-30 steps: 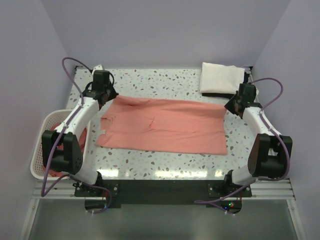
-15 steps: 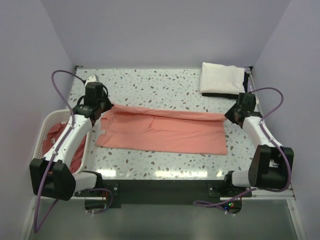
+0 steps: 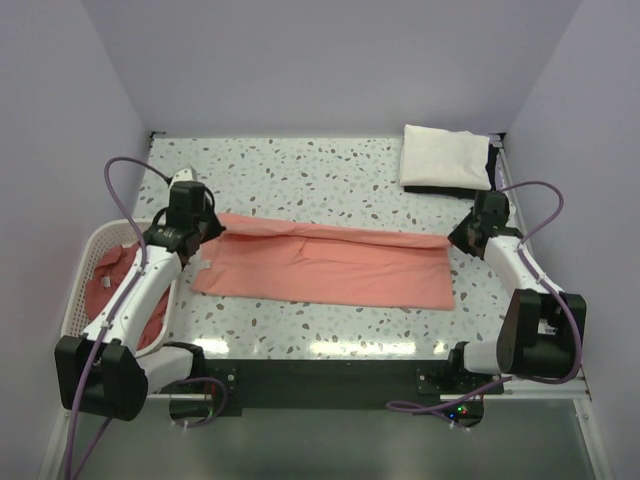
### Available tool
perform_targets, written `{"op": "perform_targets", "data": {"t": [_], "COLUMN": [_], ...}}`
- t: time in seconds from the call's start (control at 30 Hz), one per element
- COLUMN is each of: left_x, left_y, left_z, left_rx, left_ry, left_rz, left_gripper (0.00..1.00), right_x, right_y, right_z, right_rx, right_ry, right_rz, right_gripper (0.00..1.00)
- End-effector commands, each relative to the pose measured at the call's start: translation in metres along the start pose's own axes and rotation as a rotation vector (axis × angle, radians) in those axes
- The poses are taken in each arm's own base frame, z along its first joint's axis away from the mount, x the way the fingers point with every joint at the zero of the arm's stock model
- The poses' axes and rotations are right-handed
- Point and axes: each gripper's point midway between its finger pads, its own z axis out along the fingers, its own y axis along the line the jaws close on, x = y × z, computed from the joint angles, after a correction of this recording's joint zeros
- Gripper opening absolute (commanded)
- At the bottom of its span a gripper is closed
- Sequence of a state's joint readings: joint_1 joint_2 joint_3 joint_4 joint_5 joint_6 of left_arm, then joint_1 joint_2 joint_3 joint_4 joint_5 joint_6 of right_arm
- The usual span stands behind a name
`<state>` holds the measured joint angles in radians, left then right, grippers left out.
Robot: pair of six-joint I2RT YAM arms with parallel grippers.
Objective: Fold and stack the t-shirts
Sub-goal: Fold the tshirt
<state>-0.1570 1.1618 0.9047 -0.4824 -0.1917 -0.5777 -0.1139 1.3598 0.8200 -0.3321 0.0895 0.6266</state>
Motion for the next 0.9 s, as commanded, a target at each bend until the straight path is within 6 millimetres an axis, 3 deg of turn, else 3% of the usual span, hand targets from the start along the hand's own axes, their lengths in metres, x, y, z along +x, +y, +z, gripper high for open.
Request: {"op": "perform_targets", "data": {"t": [0.0, 0.33, 0.87], "left_x": [-0.008, -0.004, 0.034], "left_y": [0.009, 0.016, 0.026], "left_z": [-0.007, -0.017, -0.012], "left_rx": [-0.022, -0.029, -0.025], "left_ry": [-0.033, -0.024, 0.058], "left_rz": [0.027, 0.040, 0.023], "left_gripper": [0.00, 0.00, 0.00], "right_x": [-0.009, -0.005, 0.019], "right_y": [-0.008, -0.014, -0.026], "right_z": [-0.005, -0.005, -0.002], "right_rx": [0.031, 0.041, 0.037], "right_ry": [-0.043, -0.028, 0.017], "right_rz": [0.005, 0.011, 0.017], "right_gripper": [0.00, 0.00, 0.03]}}
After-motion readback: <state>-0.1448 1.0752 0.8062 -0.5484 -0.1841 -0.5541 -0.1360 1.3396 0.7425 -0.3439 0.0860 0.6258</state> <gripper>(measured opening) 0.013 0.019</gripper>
